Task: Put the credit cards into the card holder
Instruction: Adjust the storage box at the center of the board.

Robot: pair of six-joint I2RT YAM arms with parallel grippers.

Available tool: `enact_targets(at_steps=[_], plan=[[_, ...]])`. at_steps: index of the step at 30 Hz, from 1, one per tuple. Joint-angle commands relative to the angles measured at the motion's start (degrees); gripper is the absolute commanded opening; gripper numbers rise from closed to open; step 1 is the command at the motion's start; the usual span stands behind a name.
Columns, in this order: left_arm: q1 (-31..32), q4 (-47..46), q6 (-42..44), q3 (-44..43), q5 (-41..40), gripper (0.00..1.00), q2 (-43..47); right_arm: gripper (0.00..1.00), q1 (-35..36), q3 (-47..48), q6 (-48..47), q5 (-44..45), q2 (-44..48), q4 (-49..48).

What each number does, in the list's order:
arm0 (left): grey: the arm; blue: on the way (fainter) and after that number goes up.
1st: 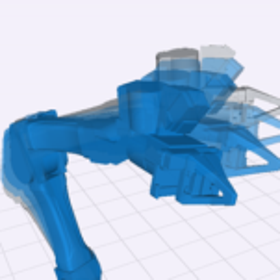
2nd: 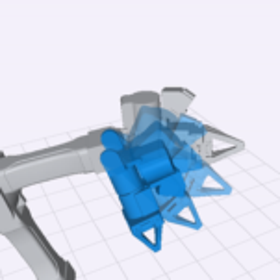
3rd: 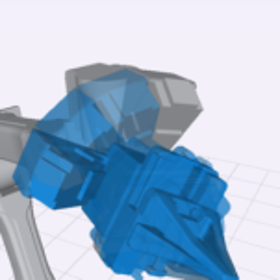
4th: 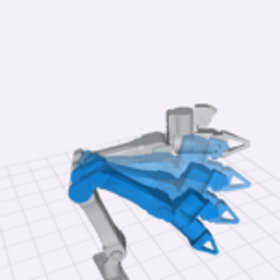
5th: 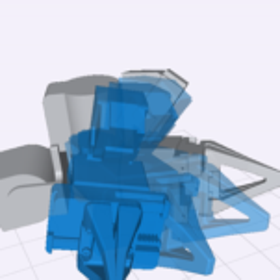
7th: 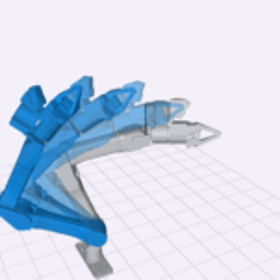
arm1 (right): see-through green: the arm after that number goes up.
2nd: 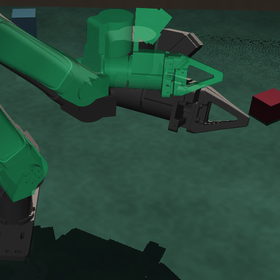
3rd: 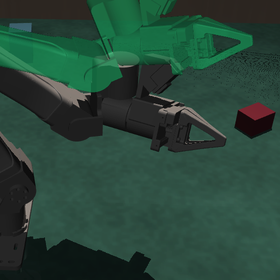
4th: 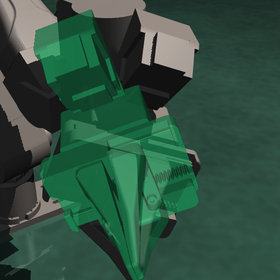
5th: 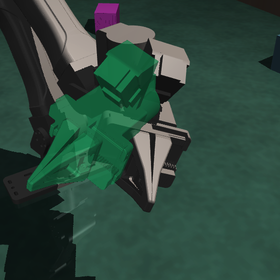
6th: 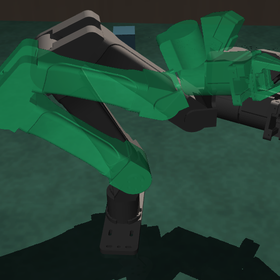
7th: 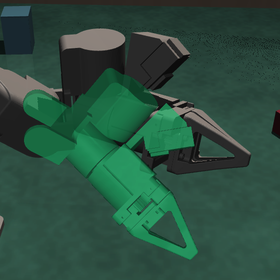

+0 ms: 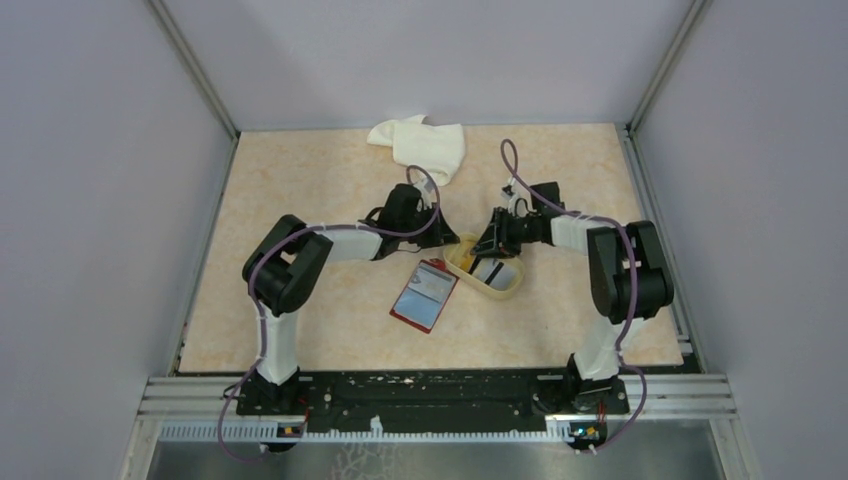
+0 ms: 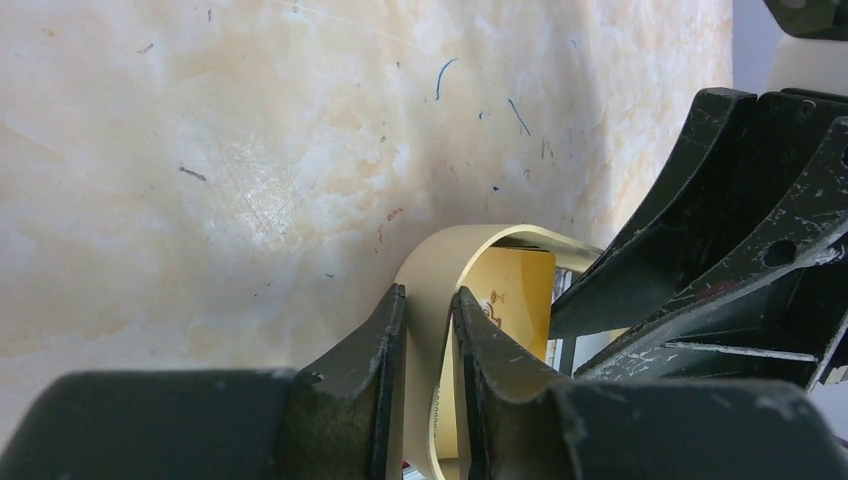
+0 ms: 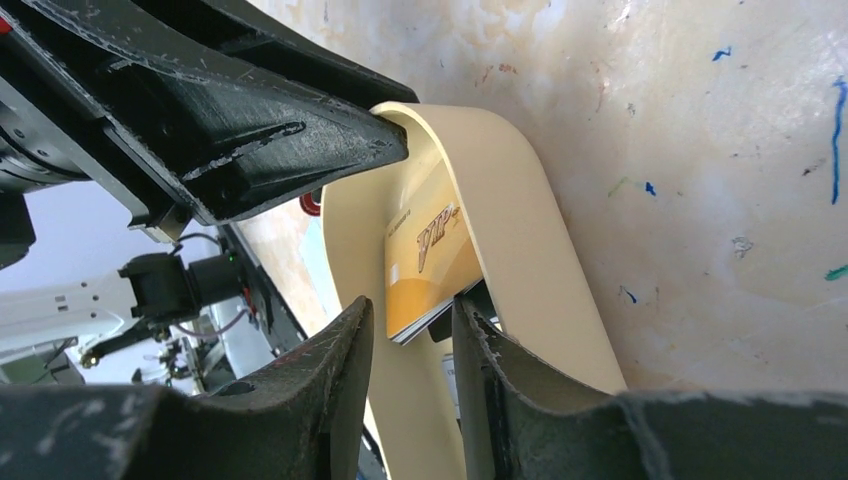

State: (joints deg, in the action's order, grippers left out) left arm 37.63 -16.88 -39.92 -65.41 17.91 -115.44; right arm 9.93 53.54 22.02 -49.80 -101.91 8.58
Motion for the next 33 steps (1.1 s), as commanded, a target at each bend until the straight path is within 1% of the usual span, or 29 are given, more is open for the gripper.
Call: enact_targets(at_steps=[1,3,6,11,19,21,22,25,29,33], plan=[[1.93,-4.47,-5.56,1.82,2.59,0.03,-0.22,0.36,0.48,-1.54,3.89,4.29,2.92,-8.12],[2.37,-4.98,-6.52,2.64,1.46,0.02,0.22,0.37,0.44,-2.43,5.46,6.67,3.63,-10.49],[3.31,-5.64,-7.94,3.66,-0.95,0.00,1.23,0.38,0.36,-3.44,6.99,10.18,4.75,-11.52],[5.13,-6.08,-9.88,5.30,-6.23,0.00,3.00,0.39,0.35,-3.81,7.77,10.91,5.05,-11.59],[7.65,-5.29,-12.11,7.38,-16.01,0.00,6.00,0.39,0.23,-2.62,5.24,12.03,3.93,-9.06],[8.29,-5.03,-12.51,7.49,-17.33,0.00,6.37,0.39,0.20,-2.36,4.40,13.02,3.70,-8.68],[8.69,-4.82,-12.74,7.42,-19.36,0.00,6.52,0.39,0.21,-2.16,4.00,13.75,3.53,-8.67],[9.56,-4.48,-13.39,7.23,-21.13,0.00,6.56,0.41,0.18,-1.69,2.51,15.66,2.99,-6.02],[10.51,-3.98,-14.08,6.85,-22.68,0.00,6.44,0.42,0.30,-0.97,2.22,14.11,1.01,-5.49],[11.20,-2.87,-14.63,6.24,-23.96,0.00,6.36,0.42,0.26,0.24,1.96,9.58,-0.78,-4.96]])
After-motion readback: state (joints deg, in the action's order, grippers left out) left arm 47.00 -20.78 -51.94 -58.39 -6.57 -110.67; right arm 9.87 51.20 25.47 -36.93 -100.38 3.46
